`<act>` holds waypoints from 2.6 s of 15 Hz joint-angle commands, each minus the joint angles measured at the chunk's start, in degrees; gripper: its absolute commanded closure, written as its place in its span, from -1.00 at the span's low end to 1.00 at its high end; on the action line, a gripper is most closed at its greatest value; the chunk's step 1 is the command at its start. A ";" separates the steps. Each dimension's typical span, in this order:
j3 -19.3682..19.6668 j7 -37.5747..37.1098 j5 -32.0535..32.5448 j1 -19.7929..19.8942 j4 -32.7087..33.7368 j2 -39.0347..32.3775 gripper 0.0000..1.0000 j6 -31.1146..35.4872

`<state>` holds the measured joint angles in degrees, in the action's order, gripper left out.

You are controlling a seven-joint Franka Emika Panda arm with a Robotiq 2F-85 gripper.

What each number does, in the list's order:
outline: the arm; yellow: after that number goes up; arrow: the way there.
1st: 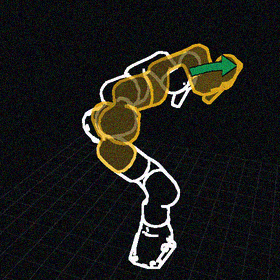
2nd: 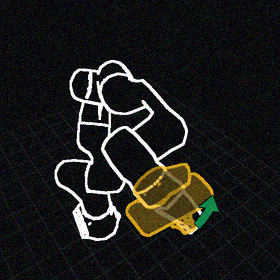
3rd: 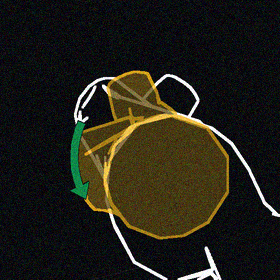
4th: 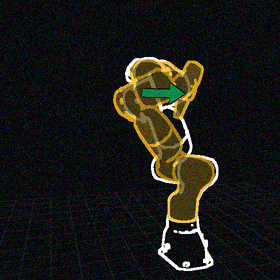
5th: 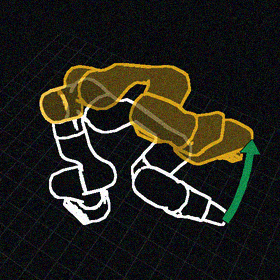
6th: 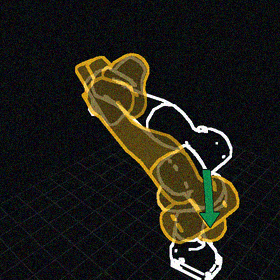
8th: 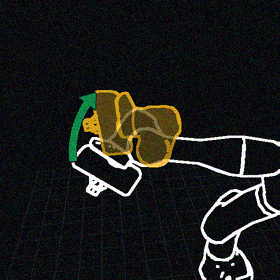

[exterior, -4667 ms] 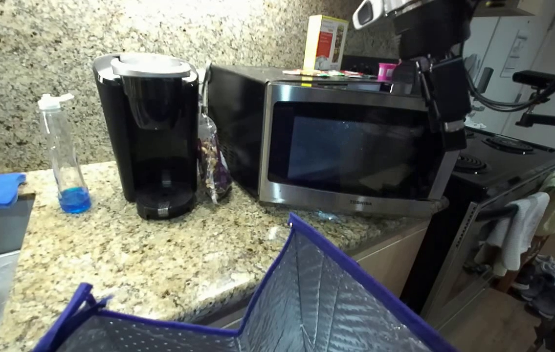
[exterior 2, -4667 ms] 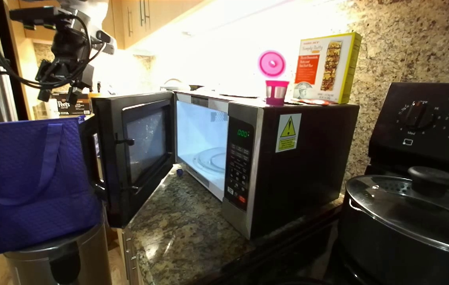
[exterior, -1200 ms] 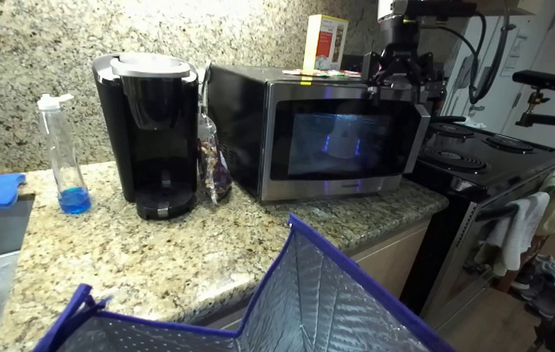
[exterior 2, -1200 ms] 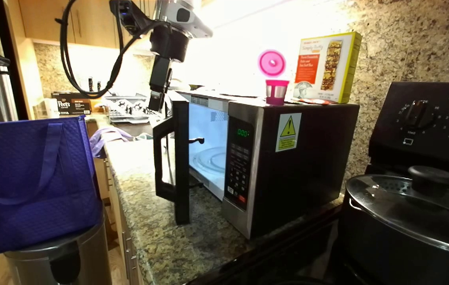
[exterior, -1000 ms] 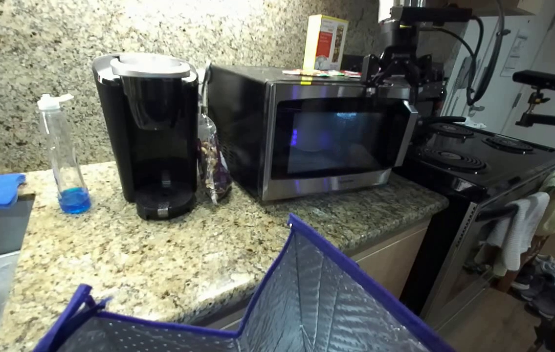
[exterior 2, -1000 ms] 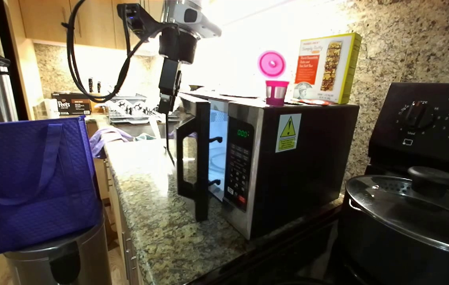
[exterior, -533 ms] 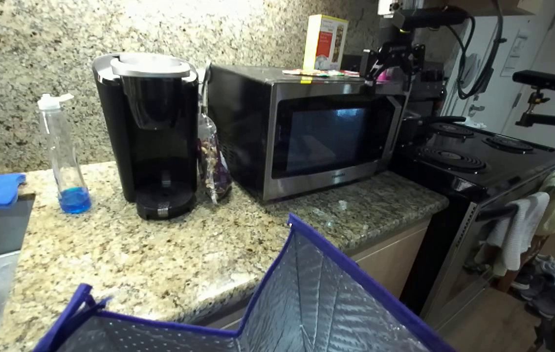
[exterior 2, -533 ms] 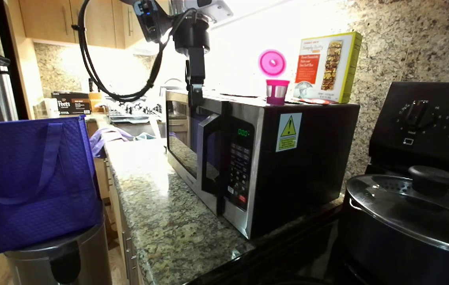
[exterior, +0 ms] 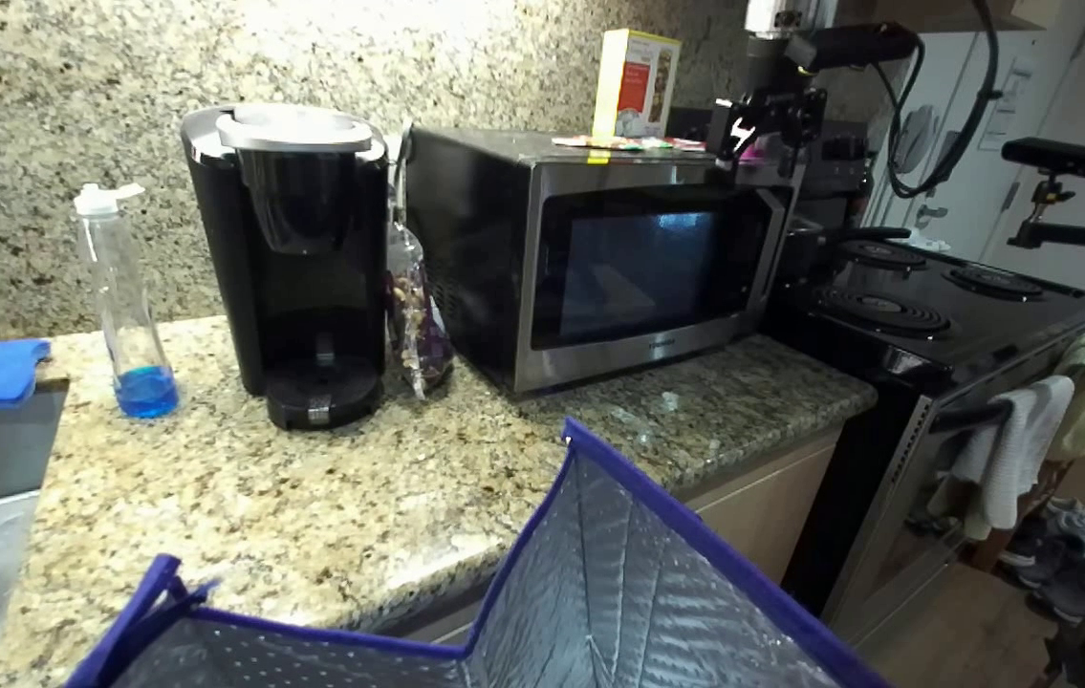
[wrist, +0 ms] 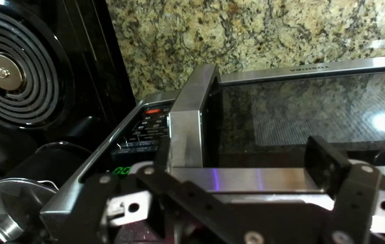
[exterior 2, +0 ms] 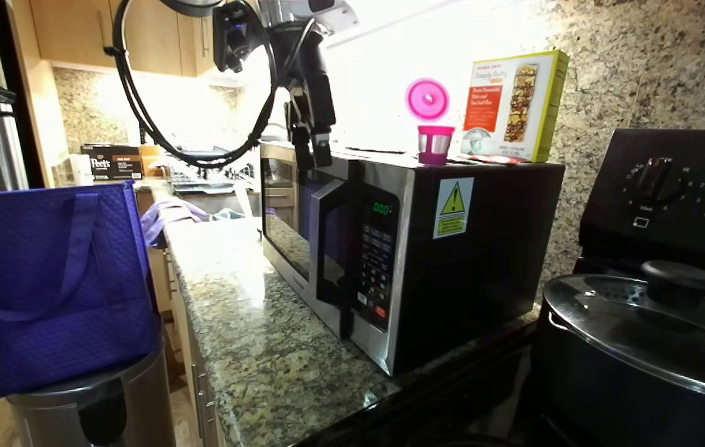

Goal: Close the microwave door, remove the pink object from the top of the microwave, open the coffee maker

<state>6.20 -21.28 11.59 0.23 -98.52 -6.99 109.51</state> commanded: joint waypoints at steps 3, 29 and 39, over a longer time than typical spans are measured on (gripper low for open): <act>-0.19 -5.75 4.91 0.65 -4.51 2.39 -1.00 9.10; -5.46 5.91 3.23 -0.06 -6.28 13.49 -1.00 -2.39; -4.52 4.00 3.98 2.20 -5.40 14.69 -1.00 -3.43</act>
<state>2.20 -17.39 15.67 1.86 -104.07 7.76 106.19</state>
